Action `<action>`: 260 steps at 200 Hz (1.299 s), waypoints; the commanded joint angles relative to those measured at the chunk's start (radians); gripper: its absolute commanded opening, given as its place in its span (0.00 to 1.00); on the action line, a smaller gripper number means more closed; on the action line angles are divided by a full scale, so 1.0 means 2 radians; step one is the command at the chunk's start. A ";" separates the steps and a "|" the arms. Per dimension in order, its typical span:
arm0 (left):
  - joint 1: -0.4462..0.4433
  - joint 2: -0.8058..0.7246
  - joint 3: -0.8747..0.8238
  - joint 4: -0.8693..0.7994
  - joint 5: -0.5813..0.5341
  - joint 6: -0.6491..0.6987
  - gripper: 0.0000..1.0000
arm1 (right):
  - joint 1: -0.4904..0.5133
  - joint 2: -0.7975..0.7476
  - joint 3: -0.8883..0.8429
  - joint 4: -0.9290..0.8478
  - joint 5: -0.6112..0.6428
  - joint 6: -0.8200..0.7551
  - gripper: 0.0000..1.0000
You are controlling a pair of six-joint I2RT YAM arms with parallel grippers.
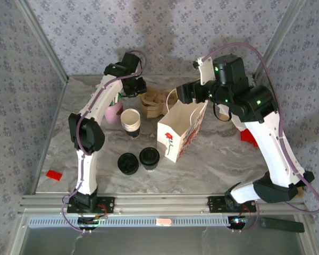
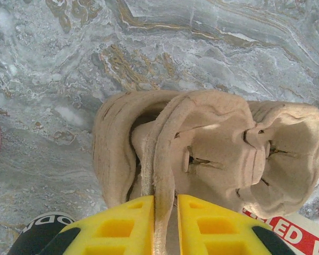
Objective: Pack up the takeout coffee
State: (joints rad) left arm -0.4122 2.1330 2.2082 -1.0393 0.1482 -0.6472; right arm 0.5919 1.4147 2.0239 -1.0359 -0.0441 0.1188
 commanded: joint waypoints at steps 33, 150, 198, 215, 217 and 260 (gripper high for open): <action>0.005 -0.049 -0.039 0.052 0.034 -0.021 0.19 | 0.005 0.000 0.009 -0.008 0.008 0.001 0.84; 0.007 -0.069 -0.050 0.105 0.081 -0.043 0.19 | 0.006 0.007 0.011 -0.019 0.017 0.003 0.84; 0.006 -0.071 -0.034 0.103 0.080 -0.048 0.29 | 0.001 0.030 0.051 -0.068 0.046 0.022 0.85; 0.005 -0.076 -0.027 0.102 0.078 -0.048 0.34 | 0.001 0.040 0.069 -0.091 0.057 0.035 0.86; 0.005 -0.077 -0.027 0.102 0.078 -0.047 0.34 | 0.001 0.041 0.070 -0.093 0.058 0.037 0.86; 0.001 -0.096 0.002 0.093 0.065 -0.045 0.46 | 0.019 0.080 0.115 -0.125 0.061 0.081 0.84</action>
State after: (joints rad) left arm -0.4007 2.0354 2.1345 -0.8577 0.2840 -0.7395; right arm 0.6010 1.5272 2.1876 -1.2144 0.0570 0.2070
